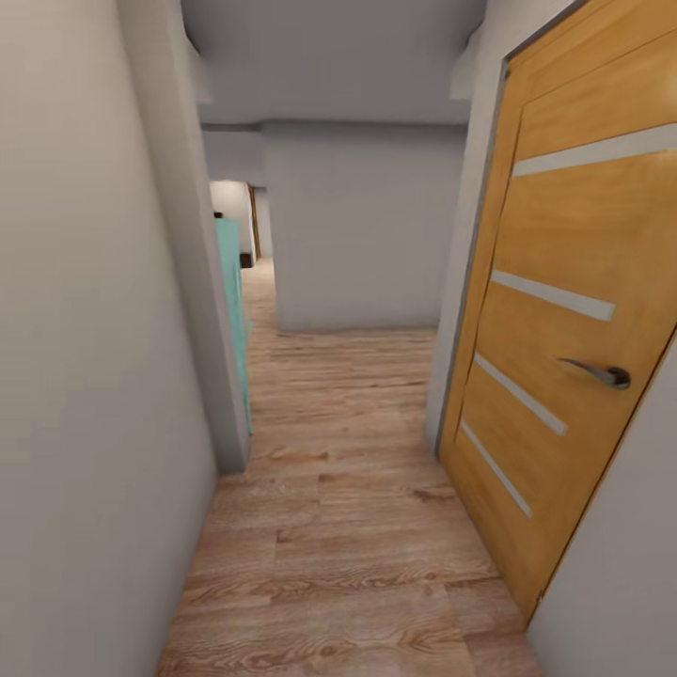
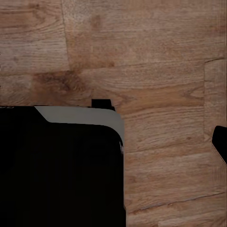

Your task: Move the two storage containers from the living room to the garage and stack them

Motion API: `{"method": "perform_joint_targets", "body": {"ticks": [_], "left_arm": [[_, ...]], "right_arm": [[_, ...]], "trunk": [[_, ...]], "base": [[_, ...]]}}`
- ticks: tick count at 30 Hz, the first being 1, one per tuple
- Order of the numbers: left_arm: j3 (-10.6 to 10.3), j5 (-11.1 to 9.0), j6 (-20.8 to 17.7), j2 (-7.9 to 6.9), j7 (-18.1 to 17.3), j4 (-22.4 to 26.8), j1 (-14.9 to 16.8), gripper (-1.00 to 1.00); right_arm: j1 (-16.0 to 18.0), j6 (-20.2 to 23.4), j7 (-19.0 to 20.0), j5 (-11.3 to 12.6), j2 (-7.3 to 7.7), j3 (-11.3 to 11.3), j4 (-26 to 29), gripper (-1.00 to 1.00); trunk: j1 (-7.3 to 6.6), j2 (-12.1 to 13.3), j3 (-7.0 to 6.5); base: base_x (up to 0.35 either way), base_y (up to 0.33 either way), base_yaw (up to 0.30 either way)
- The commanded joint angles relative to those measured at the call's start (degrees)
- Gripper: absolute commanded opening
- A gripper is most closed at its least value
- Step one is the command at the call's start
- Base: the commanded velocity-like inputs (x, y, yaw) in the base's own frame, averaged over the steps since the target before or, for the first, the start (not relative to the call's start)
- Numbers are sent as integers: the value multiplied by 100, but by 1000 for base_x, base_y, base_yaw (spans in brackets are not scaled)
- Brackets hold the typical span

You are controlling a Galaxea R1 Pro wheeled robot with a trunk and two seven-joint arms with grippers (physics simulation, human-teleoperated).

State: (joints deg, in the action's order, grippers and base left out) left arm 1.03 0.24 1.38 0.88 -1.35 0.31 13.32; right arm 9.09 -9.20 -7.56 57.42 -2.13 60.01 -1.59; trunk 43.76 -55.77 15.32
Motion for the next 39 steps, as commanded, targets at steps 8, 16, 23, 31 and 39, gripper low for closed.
{"method": "perform_joint_targets", "body": {"ticks": [8,16,23,31,39], "left_arm": [[11,2,13,-1,-14,-4,4,100],[11,2,14,-1,-14,-4,4,100],[11,2,16,-1,-14,-4,4,100],[11,8,12,-1,-14,-4,4,100],[11,10,14,-1,-14,-4,4,100]], "right_arm": [[5,-20,-2,73,-6,46,-16,100],[5,-20,-1,92,-6,46,-16,100],[5,-20,-1,93,-6,46,-16,100],[5,-20,-1,74,-6,46,-16,100],[5,-20,-1,34,-6,46,-16,100]], "trunk": [[4,-4,7],[4,-4,7],[4,-4,7],[4,-4,7],[4,-4,7]], "base": [[322,0,0],[322,0,0],[322,0,0],[322,0,0],[321,0,0]]}}
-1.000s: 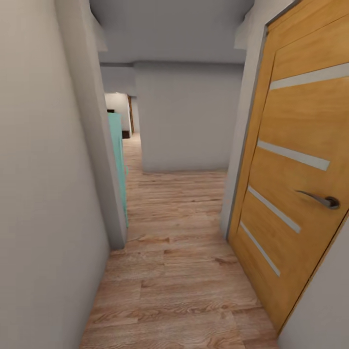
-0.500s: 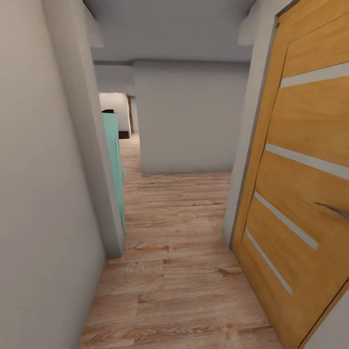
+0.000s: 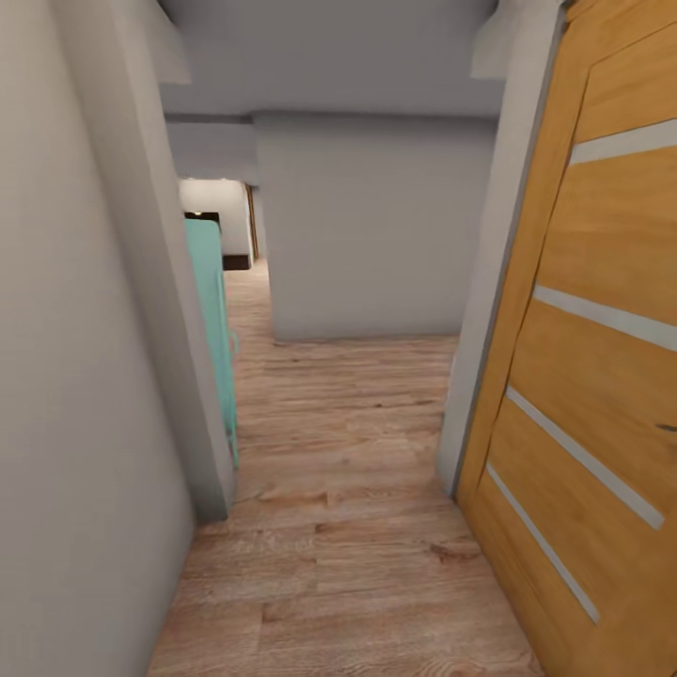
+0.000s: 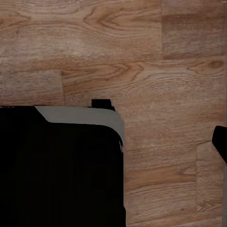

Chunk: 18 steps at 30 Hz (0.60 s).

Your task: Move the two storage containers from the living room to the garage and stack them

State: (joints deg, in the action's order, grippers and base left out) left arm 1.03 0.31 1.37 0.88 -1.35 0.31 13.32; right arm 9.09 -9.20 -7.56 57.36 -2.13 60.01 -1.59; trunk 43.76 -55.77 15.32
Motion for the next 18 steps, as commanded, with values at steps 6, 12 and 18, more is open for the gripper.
{"method": "perform_joint_targets", "body": {"ticks": [6,12,18], "left_arm": [[11,4,13,-1,-14,-4,4,100],[11,4,13,-1,-14,-4,4,100],[11,-1,13,-1,-14,-4,4,100]], "right_arm": [[5,-26,0,46,0,40,-16,100],[5,-22,-1,54,-2,39,-16,100],[5,-21,0,55,-6,44,-16,100]], "trunk": [[4,-4,7],[4,-4,7],[4,-4,7]], "base": [[321,0,0],[321,0,0],[321,0,0]]}}
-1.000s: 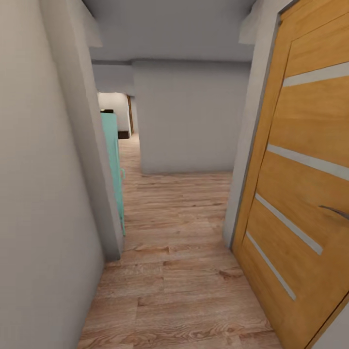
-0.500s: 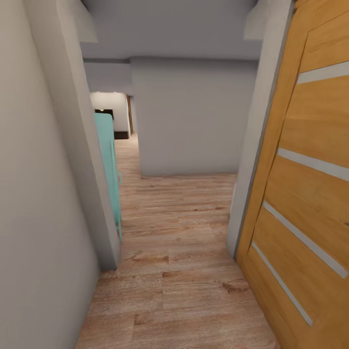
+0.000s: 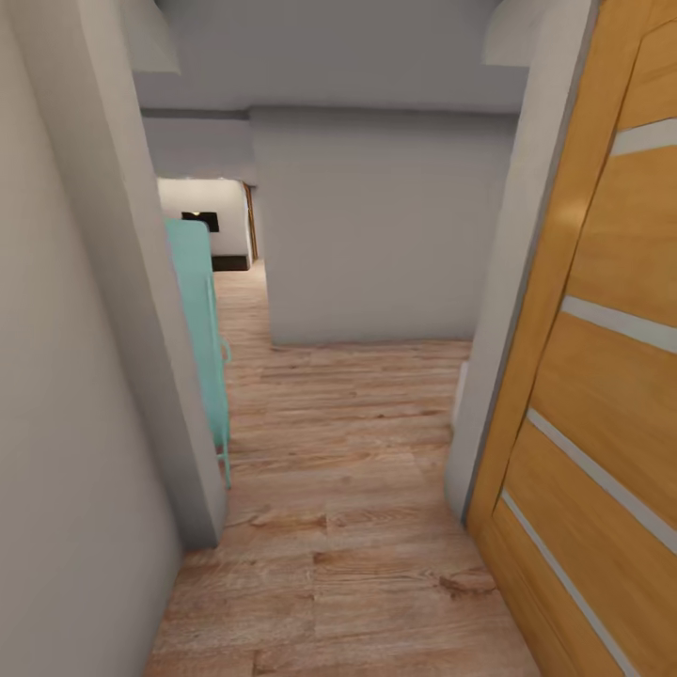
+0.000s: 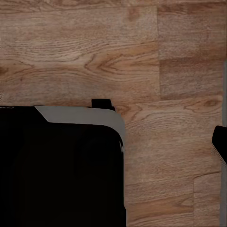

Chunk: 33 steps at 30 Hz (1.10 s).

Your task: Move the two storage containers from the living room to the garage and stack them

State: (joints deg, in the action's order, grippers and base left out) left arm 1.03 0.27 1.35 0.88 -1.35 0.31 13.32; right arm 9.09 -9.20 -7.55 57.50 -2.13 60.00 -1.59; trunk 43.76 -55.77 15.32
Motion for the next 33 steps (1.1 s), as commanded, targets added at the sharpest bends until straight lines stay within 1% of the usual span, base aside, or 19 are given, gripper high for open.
{"method": "perform_joint_targets", "body": {"ticks": [1,33], "left_arm": [[11,2,14,-1,-14,-4,4,100],[11,-1,14,-1,-14,-4,4,100]], "right_arm": [[5,-20,-1,43,-6,46,-16,100],[5,-11,-5,94,-7,44,-16,100]], "trunk": [[4,-4,7],[4,-4,7]], "base": [[321,0,0],[321,0,0]]}}
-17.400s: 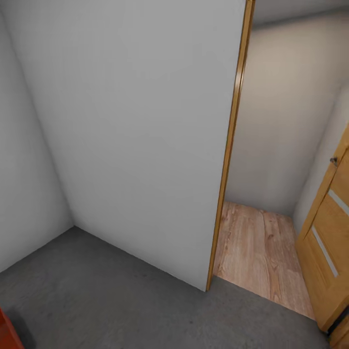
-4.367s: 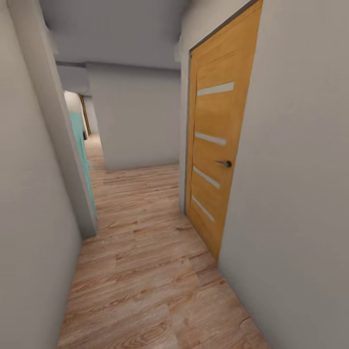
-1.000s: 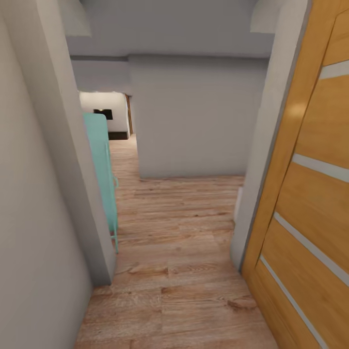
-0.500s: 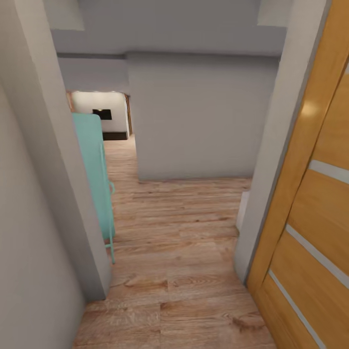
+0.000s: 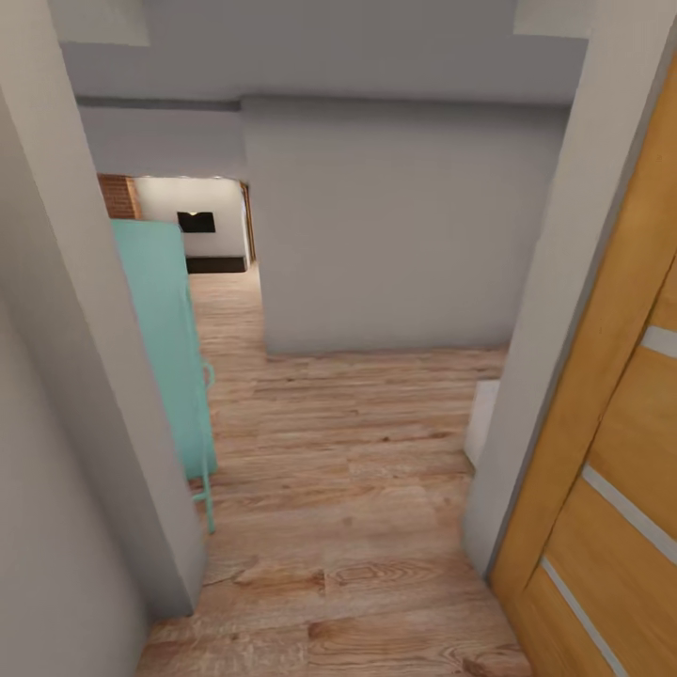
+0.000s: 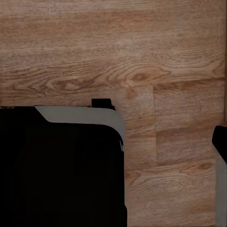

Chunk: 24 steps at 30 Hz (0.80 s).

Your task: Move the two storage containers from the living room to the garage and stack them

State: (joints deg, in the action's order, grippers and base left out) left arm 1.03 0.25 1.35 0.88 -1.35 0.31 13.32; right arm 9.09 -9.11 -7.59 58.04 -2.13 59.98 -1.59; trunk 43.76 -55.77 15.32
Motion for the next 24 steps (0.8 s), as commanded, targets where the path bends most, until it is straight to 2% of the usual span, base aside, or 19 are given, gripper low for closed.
{"method": "perform_joint_targets", "body": {"ticks": [1,24], "left_arm": [[11,2,14,-1,-14,-4,4,100],[11,2,14,-1,-14,-4,4,100]], "right_arm": [[5,-20,-1,41,-6,47,-16,100],[5,-20,-4,41,-6,49,-16,100]], "trunk": [[4,-4,7],[4,-4,7]], "base": [[321,0,0],[321,0,0]]}}
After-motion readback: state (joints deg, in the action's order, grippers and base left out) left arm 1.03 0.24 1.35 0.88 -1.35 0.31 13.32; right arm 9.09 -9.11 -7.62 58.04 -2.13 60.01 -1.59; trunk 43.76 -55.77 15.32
